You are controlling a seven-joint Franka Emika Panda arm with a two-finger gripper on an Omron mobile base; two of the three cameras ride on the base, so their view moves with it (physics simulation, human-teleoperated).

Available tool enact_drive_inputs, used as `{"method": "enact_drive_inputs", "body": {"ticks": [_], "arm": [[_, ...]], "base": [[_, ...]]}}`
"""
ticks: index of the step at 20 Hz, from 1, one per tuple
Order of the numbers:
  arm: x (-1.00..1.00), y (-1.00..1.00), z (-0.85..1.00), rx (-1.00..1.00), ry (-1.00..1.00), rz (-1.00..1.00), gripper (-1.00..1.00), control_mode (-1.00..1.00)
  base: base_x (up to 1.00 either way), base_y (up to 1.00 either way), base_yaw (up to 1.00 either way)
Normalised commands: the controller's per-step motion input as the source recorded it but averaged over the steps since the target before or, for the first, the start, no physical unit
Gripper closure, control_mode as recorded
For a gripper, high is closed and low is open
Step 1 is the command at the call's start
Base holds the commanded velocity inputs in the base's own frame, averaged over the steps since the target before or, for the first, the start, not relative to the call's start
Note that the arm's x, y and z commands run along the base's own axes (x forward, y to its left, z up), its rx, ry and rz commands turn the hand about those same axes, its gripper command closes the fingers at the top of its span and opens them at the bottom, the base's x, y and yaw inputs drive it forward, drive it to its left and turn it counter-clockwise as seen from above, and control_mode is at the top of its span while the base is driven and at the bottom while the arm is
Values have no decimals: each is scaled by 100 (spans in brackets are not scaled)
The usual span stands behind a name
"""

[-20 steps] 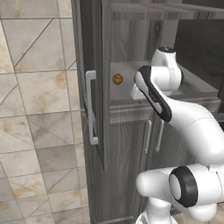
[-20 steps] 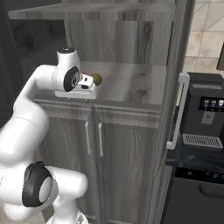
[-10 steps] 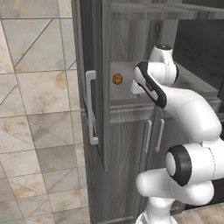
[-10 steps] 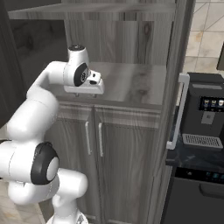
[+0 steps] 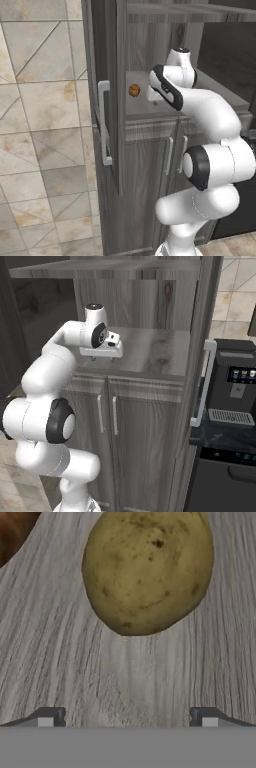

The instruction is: Pick the potatos from the cabinet and place them in one bowl. Pick the onion from the sink and place it in the other bowl.

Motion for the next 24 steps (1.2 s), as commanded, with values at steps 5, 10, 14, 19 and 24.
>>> {"method": "enact_drive_inputs", "body": {"ticks": [5,10,14,19,24], "arm": [[49,-1,0,0,0,0,-100,-100],[44,0,0,0,0,0,-100,-100],[34,0,0,0,4,0,-100,-100],[27,0,0,0,5,0,-100,-100],[20,0,0,0,3,0,-100,-100]], "base": [[0,0,0],[0,0,0],[0,0,0],[0,0,0],[0,0,0]]}}
